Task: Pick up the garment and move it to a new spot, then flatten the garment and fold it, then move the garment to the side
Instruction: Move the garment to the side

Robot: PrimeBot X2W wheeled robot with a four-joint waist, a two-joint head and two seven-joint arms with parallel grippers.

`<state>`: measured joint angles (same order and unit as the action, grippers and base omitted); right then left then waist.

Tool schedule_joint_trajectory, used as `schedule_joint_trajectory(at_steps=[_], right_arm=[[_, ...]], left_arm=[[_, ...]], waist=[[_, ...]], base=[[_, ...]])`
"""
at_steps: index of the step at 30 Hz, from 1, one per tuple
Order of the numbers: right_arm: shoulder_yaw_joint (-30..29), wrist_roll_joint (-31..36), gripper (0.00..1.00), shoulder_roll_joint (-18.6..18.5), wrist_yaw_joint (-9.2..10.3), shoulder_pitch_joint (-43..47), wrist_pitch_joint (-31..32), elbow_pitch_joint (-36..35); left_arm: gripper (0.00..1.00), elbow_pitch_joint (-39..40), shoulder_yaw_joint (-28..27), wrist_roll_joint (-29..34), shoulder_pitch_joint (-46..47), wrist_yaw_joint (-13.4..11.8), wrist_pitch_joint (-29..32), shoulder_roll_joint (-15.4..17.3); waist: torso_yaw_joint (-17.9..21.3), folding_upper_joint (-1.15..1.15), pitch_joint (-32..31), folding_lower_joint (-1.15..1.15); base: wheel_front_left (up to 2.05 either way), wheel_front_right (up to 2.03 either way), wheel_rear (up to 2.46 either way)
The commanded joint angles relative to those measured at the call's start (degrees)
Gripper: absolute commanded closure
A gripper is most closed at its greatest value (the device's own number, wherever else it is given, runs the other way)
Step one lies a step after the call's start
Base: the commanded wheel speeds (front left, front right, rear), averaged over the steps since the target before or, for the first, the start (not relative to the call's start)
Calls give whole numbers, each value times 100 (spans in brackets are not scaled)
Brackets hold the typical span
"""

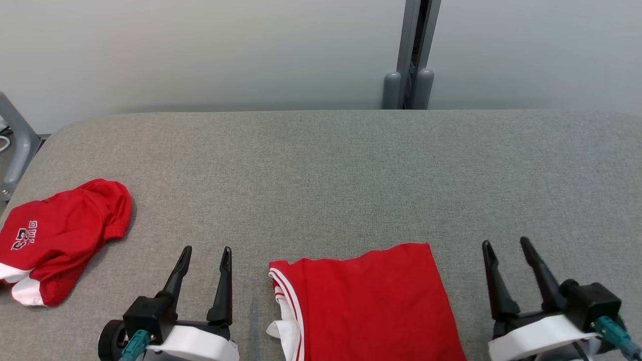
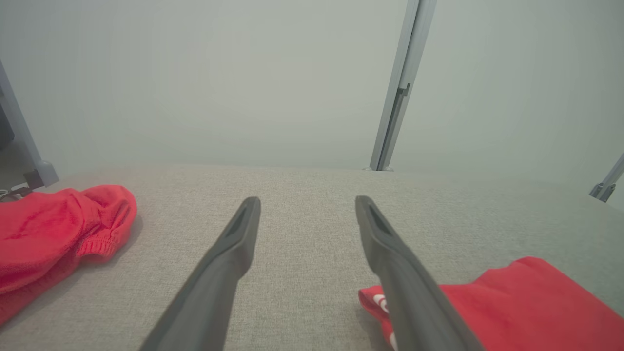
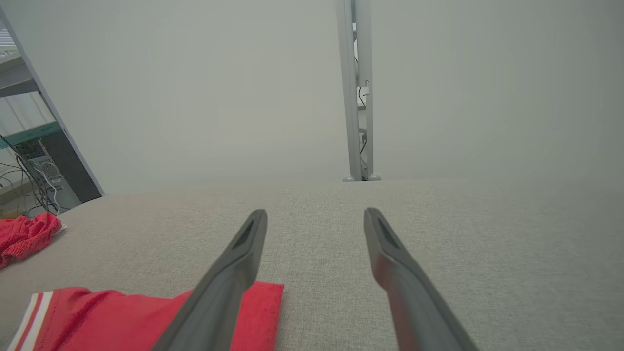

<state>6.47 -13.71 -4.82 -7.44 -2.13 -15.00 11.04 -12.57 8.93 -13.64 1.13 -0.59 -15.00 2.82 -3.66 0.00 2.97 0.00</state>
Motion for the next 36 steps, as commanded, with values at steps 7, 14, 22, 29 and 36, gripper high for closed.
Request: schedule_joint_trajectory(at_steps=[7,14,22,29,36], right_arm=[[717,-1223,0,-250,-5,-132,272,685],[1335,-2152,0,-518,-5,-377,884,1039],[1892,-2807,0,-744,-5,-594,1511,1262],[2276,-2942,100,-870,-5,-777,1549,1345],[2427,-2925,100,-1134,-4,-1041,1400,1470]], left_arm=[[0,-63,80,1,117,33,-23,18],[0,-219,138,169,173,84,-23,18],[0,-277,118,236,246,146,-23,18],[0,-265,153,243,294,149,-23,18],[0,-211,180,260,302,127,-23,18]], waist=[[-98,0,99,0],[-224,0,203,0],[-356,0,284,0],[-386,0,346,0],[-256,0,360,0]], base=[[0,0,0],[0,0,0],[0,0,0],[0,0,0],[0,0,0]])
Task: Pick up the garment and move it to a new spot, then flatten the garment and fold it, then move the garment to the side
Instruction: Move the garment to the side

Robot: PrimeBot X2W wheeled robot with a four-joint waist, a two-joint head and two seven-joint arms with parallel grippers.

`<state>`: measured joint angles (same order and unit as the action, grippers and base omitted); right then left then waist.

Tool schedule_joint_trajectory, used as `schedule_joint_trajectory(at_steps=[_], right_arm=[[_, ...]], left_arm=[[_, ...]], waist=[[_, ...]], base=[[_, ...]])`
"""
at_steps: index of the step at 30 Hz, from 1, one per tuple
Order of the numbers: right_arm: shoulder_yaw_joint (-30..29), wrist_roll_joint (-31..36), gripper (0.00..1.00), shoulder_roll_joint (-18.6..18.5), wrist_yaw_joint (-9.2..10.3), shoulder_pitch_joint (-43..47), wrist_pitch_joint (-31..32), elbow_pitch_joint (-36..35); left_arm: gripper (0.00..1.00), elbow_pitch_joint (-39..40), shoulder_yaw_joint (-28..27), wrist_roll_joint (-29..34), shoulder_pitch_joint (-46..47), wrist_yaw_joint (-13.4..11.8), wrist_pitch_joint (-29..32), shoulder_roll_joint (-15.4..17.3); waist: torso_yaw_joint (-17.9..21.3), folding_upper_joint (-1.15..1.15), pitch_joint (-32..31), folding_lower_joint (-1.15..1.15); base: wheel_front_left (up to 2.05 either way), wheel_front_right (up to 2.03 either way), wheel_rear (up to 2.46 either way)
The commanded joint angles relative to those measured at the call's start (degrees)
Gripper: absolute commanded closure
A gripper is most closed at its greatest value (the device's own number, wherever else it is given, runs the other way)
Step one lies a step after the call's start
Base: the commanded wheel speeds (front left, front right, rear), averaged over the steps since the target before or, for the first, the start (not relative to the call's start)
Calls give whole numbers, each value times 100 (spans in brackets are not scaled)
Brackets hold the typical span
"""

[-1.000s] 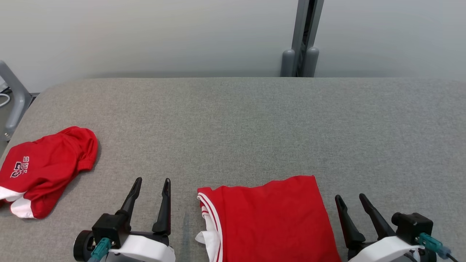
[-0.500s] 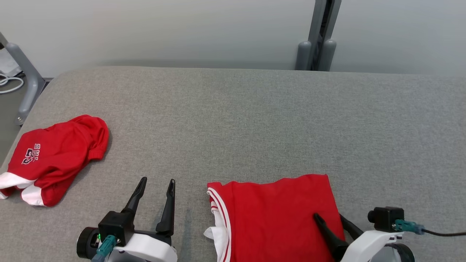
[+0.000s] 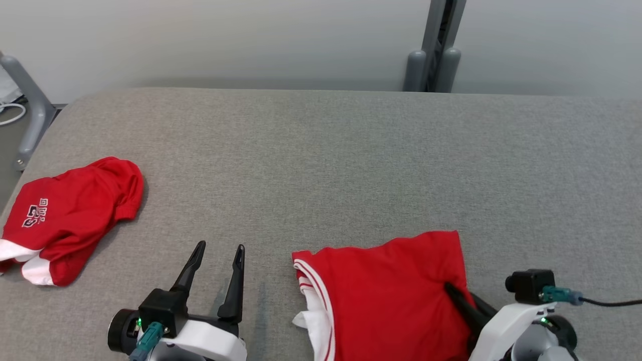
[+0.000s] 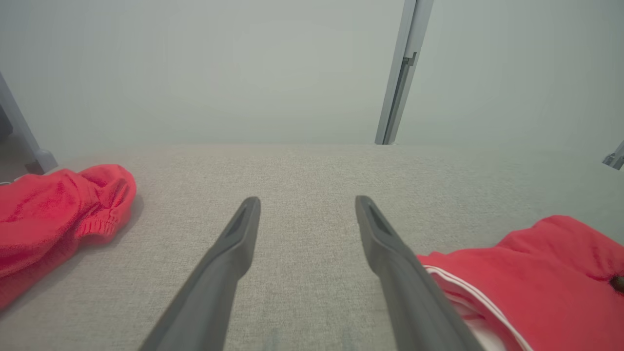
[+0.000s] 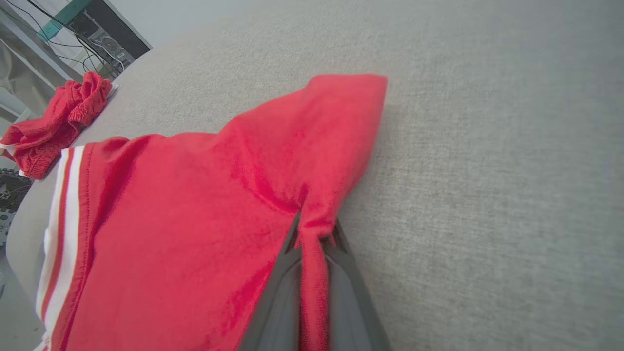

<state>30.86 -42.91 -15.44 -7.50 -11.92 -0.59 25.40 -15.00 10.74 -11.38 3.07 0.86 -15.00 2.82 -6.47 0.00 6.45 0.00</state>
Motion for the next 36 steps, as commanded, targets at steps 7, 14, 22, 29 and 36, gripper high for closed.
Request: schedule_joint_trajectory(at_steps=[7,14,22,29,36], right_arm=[[-17,262,100,-762,1,-575,98,42],[-326,565,100,-1586,1,-1139,226,71],[-1001,791,100,-2397,2,-1410,153,384],[-2013,1129,100,-2941,2,-1491,7,666],[-3363,1685,100,-3076,3,-1434,116,817]], left_arm=[[0,161,109,149,317,71,-23,18],[0,200,320,315,874,213,-23,17],[0,416,844,292,1646,345,-18,21],[0,700,1278,172,2294,359,-16,22],[0,1053,1537,181,2648,393,-16,23]], waist=[[295,0,318,0],[561,0,968,0],[654,0,1908,0],[673,0,2688,0],[632,0,3158,0]], base=[[0,0,0],[0,0,0],[0,0,0],[0,0,0],[0,0,0]])
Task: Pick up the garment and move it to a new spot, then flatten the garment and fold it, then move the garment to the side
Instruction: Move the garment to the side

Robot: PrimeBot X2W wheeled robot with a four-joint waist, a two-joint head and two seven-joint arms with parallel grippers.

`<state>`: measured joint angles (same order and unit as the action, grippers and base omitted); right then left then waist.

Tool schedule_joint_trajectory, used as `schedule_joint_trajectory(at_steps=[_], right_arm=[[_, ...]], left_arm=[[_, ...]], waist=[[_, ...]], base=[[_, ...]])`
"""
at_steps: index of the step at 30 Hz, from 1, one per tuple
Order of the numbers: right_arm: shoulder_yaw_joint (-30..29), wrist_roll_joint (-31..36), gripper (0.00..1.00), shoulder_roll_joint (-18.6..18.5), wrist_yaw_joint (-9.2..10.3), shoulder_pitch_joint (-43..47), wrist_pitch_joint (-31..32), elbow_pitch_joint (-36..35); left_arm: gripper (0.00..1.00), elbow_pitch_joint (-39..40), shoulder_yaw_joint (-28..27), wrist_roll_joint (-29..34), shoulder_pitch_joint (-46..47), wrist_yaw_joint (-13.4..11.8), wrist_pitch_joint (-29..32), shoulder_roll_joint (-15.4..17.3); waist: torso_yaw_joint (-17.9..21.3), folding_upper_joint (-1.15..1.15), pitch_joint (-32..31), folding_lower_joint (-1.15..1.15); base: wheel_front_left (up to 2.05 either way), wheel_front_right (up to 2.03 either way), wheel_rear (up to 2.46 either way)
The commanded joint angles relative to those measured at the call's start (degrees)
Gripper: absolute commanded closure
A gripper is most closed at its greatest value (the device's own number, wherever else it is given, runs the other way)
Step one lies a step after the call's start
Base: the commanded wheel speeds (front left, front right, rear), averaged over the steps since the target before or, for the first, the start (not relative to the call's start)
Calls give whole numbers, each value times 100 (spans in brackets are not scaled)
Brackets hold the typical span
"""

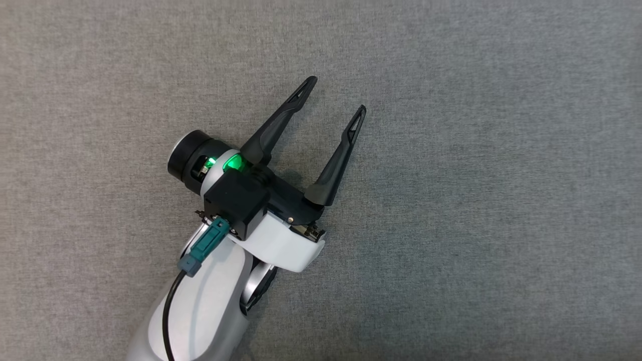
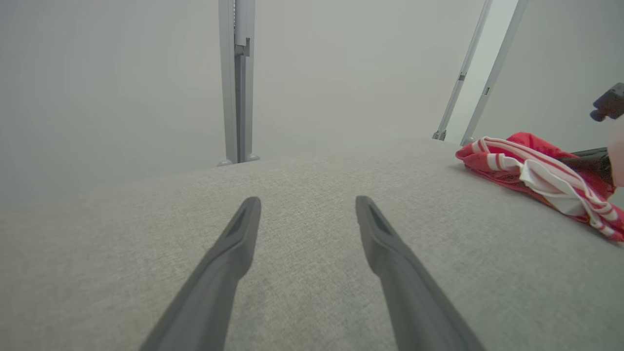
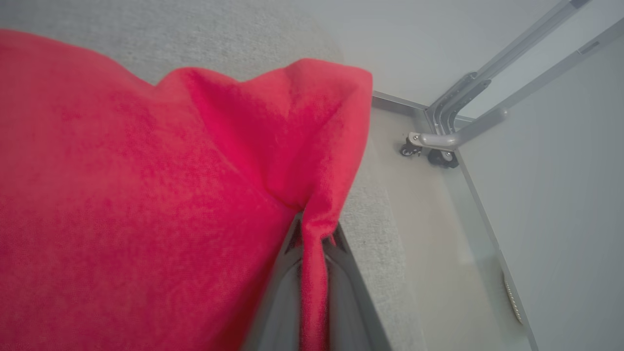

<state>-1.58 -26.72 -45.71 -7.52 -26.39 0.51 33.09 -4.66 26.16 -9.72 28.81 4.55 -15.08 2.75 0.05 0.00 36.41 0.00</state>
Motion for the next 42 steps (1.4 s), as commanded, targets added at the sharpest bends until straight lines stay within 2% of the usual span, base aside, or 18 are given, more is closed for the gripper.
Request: schedule_joint_trajectory(at_steps=[1,5,8,9,10,11,18,22,24,28,34,42], right_arm=[[-352,186,100,-58,5,33,19,73],[-1121,715,100,138,4,115,88,27],[-1448,1030,100,325,4,202,180,-132],[-1539,1136,91,387,4,229,198,-201],[-1618,1217,53,437,4,232,234,-250],[-1655,1297,0,491,4,256,235,-327],[-1819,1699,0,852,3,306,552,-777],[-1910,2021,0,984,3,255,706,-1080],[-1689,2062,0,1117,3,180,752,-1342],[-1410,1983,0,1265,3,134,742,-1561],[-592,1729,0,1738,3,281,649,-1949],[152,1452,0,2404,3,625,143,-2104]], left_arm=[[0,56,19,6,114,27,-9,29],[0,114,88,-8,138,32,-8,28],[0,82,113,-22,151,27,-3,30],[0,68,121,-27,152,26,-2,31],[0,57,128,-36,152,25,-2,31],[0,44,130,-36,148,22,-2,31],[0,-75,113,-70,45,-31,-4,27],[0,-165,67,-85,-116,-91,-5,26],[0,-222,-3,-92,-292,-126,-5,27],[0,-247,-65,-105,-459,-170,-5,26],[0,-289,-378,-137,-968,-320,-6,27],[0,-361,-945,14,-1585,-344,-8,29]], waist=[[-31,0,205,0],[-53,0,292,0],[-69,0,311,0],[-76,0,308,0],[-84,0,302,0],[-89,0,292,0],[-96,0,25,0],[-50,0,-424,0],[-11,0,-795,0],[-17,0,-1119,0],[-136,0,-1882,0],[-334,0,-2602,0]], base=[[0,0,0],[0,0,0],[0,0,0],[0,0,0],[0,0,0],[0,0,0],[0,0,0],[0,0,0],[0,0,0],[0,0,0],[0,0,0],[0,0,0]])
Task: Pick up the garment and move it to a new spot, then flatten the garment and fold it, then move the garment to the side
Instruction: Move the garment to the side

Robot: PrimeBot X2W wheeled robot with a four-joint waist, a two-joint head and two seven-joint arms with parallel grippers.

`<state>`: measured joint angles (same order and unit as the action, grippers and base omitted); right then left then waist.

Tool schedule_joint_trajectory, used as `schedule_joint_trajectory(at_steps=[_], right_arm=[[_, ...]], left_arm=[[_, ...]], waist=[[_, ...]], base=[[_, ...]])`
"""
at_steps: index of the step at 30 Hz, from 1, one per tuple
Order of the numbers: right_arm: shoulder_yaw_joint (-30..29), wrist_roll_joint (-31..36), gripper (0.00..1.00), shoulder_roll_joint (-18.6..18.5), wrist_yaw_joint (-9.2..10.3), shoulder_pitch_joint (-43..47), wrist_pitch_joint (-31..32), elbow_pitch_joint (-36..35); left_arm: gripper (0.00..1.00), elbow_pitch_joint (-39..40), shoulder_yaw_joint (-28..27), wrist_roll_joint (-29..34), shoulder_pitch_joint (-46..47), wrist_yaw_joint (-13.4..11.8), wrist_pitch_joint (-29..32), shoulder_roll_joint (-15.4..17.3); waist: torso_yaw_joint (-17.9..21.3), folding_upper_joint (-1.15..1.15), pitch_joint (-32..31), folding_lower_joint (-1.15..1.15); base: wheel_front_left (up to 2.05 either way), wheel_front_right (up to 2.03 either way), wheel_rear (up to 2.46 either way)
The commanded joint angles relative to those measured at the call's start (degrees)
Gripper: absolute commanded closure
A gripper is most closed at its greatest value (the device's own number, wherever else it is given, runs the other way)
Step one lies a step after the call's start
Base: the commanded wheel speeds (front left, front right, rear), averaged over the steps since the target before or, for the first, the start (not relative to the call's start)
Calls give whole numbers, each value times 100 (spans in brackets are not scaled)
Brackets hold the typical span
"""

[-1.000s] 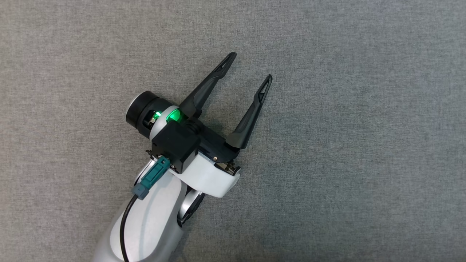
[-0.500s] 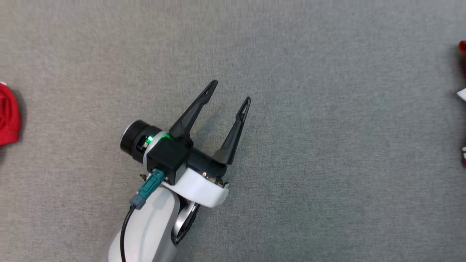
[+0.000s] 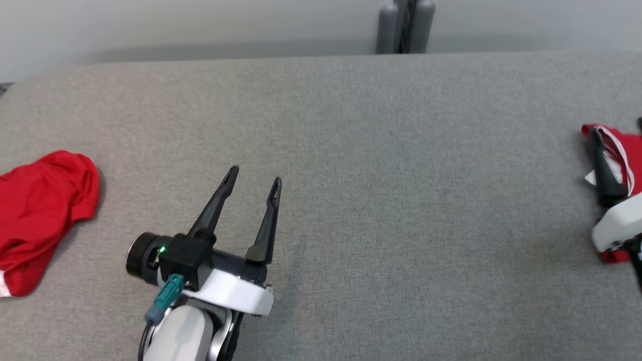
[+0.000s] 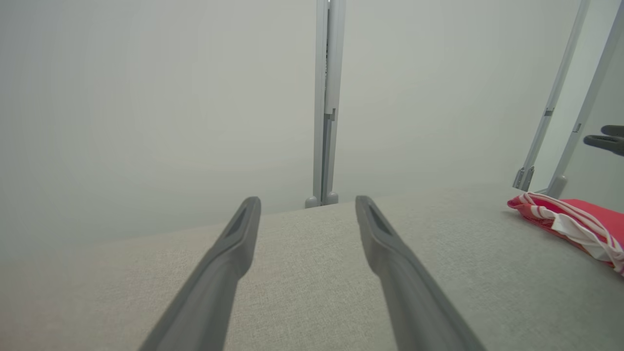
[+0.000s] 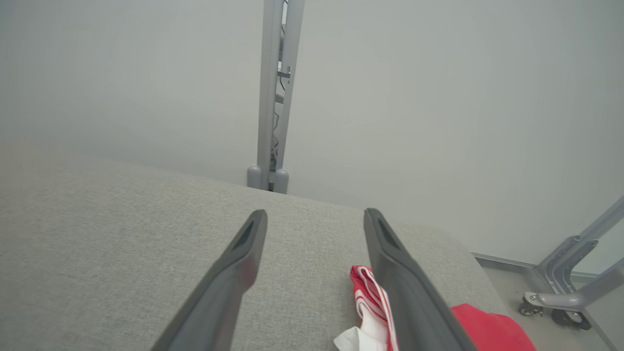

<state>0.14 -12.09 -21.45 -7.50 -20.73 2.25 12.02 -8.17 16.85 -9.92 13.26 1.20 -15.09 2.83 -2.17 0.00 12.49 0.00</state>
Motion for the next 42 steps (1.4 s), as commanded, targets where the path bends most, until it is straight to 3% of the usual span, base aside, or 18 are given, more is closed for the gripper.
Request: schedule_joint_trajectory(at_steps=[1,10,20,31,42], right_arm=[[54,-63,0,82,1,117,-121,0],[639,-320,0,776,1,697,-1092,116],[705,144,0,1478,0,1211,-1710,179],[597,591,0,1769,1,1457,-1754,90],[575,695,0,1837,1,1519,-1752,33]], left_arm=[[0,-16,-74,49,-115,-14,-7,21],[0,93,-714,-144,-789,-174,-7,18],[0,73,-1013,-41,-1213,-227,-7,16],[0,-95,-1077,-144,-1388,-372,-7,16],[0,-133,-998,-181,-1272,-418,-6,18]], waist=[[-136,0,-287,0],[-306,0,-804,0],[-328,0,-1029,0],[-279,0,-1076,0],[-257,0,-1055,0]], base=[[0,0,0],[0,0,0],[0,0,0],[0,0,0],[0,0,0]])
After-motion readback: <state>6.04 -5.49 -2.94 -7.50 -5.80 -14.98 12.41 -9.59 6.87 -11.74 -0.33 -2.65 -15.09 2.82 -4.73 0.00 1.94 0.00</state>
